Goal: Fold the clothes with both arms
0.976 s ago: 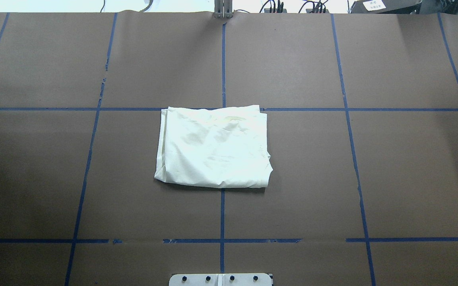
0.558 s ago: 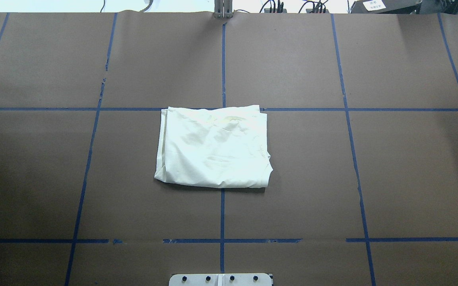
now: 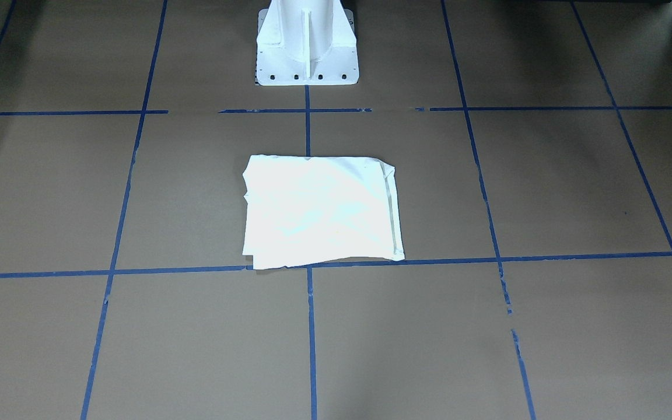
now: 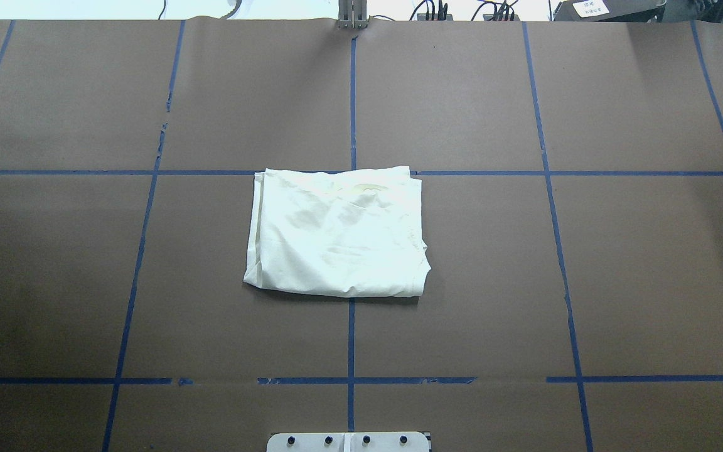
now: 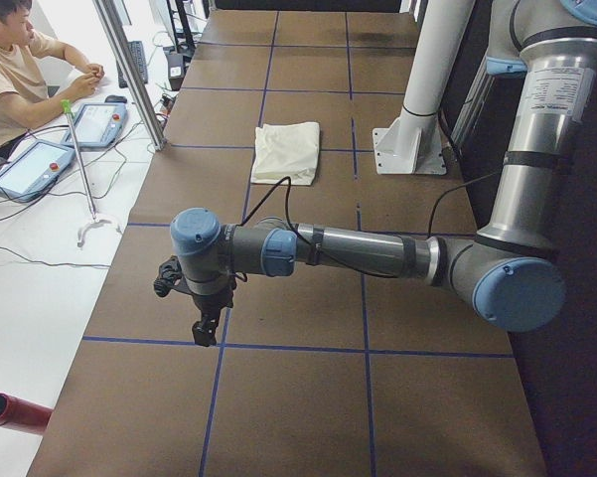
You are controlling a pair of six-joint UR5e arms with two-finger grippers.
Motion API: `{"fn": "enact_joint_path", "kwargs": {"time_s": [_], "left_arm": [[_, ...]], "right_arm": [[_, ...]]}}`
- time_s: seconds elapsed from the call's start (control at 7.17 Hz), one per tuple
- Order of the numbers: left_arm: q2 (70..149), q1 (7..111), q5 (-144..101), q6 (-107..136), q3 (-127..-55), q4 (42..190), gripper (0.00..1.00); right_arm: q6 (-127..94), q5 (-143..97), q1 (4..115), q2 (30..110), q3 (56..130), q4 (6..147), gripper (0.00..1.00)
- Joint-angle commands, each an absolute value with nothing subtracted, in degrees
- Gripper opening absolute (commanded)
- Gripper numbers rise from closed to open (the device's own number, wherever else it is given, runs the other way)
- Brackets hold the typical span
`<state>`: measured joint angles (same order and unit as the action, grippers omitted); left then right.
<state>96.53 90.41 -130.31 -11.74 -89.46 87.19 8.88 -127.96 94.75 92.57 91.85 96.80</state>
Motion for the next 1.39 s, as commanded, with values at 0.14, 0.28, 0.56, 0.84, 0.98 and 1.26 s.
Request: {"fn": "enact_joint_path", "kwargs": {"time_s": [0.14,0.28,0.56,0.84,0.98,1.26], "left_arm": [[93.9,90.4,-133.2,-11.3,-93.1,87.2,0.99],[93.5,90.3,-133.2,-11.3,-93.1,87.4,0.99],[93.6,90.3,-133.2,-11.3,-92.7,87.4,0.99],[93.3,90.2,-133.0,-11.3,-92.9,90.1,0.99],[93.2,90.2,-133.1,-11.3,-93.0,90.2,0.99],[93.2,90.1,-133.1,-11.3,-93.0,90.2,0.99]], "right_arm": [[8.9,-128.0,94.7,92.5,91.8,96.8,1.0],[8.9,-128.0,94.7,92.5,91.8,96.8,1.0],[8.9,-128.0,94.7,92.5,91.8,96.8,1.0],[8.9,-128.0,94.7,92.5,91.8,96.8,1.0],[8.9,-128.0,94.7,92.5,91.8,96.8,1.0],[8.9,-128.0,94.4,92.5,91.8,96.8,1.0]]}}
